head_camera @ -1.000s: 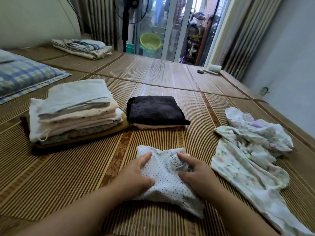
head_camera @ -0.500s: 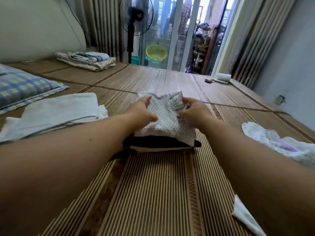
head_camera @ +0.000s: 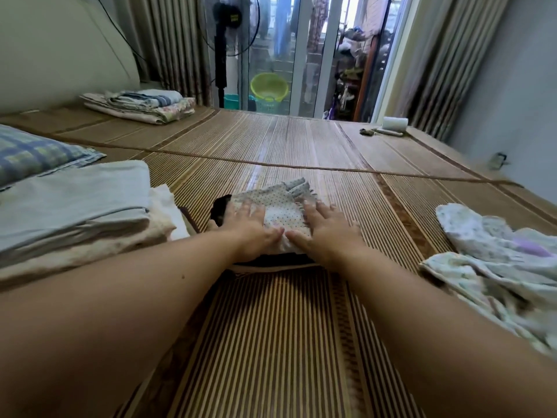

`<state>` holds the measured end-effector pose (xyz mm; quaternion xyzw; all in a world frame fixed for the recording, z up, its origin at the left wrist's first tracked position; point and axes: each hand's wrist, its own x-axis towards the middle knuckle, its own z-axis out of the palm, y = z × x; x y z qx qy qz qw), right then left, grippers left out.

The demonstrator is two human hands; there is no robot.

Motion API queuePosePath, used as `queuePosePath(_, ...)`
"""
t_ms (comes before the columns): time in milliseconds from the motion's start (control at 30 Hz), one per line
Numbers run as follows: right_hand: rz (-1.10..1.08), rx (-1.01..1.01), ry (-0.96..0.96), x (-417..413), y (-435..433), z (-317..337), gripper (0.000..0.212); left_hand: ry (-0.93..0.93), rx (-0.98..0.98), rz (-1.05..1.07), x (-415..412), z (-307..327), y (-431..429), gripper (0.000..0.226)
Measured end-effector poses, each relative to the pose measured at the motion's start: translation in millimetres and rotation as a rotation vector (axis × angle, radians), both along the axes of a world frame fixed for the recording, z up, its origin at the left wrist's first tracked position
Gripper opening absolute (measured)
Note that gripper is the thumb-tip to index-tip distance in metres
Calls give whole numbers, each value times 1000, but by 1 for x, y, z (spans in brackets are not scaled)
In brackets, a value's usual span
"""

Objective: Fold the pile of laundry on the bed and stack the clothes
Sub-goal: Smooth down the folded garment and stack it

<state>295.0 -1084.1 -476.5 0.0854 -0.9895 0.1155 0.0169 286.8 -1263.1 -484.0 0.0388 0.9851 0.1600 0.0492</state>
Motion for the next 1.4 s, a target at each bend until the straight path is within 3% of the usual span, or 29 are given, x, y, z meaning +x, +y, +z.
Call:
queuePosePath(133,-66,-130,154,80,24,3,76,165,-55,-180,59,11,31,81)
queuePosePath(333,-250,-61,45,200,101,0,78,60,-55,-467,161,6,116,82)
queuePosePath(467,-434,-143,59,252,161,10,75,-19,-58,-585,215,-4,178,83)
queuePosePath(567,-443,-198,-43,273,198,11,77,-74,-61,-633,238,-14,214,83)
queuePosePath(633,-378,-224,-156,281,217,12,82,-95,-58,-618,241,-16,233,75)
queuePosePath(733,-313,-193,-299,288,230,11,94,-28,-95,-557,234,-9,248,42)
queuePosePath(800,-282,-93,-344,289,231,6,85,55,-124,-548,227,-5,249,28)
queuePosePath(933,-385,-147,-182,289,244,6,29,104,-42,-571,223,11,236,14)
queuePosePath(1100,-392,-449,-19,291,253,21,35,124,92,-482,232,41,178,13)
queuePosePath(1167,-334,-460,-69,293,247,24,30,130,4,-499,236,51,142,16)
queuePosePath(1267,-256,-361,-131,295,234,26,20,90,-284,-554,245,54,88,12)
queuePosePath(1333,-251,-351,-120,295,226,27,11,37,-473,-491,247,51,51,8)
queuePosePath(1400,-266,-370,-160,297,217,27,21,-48,-598,-364,247,46,23,11)
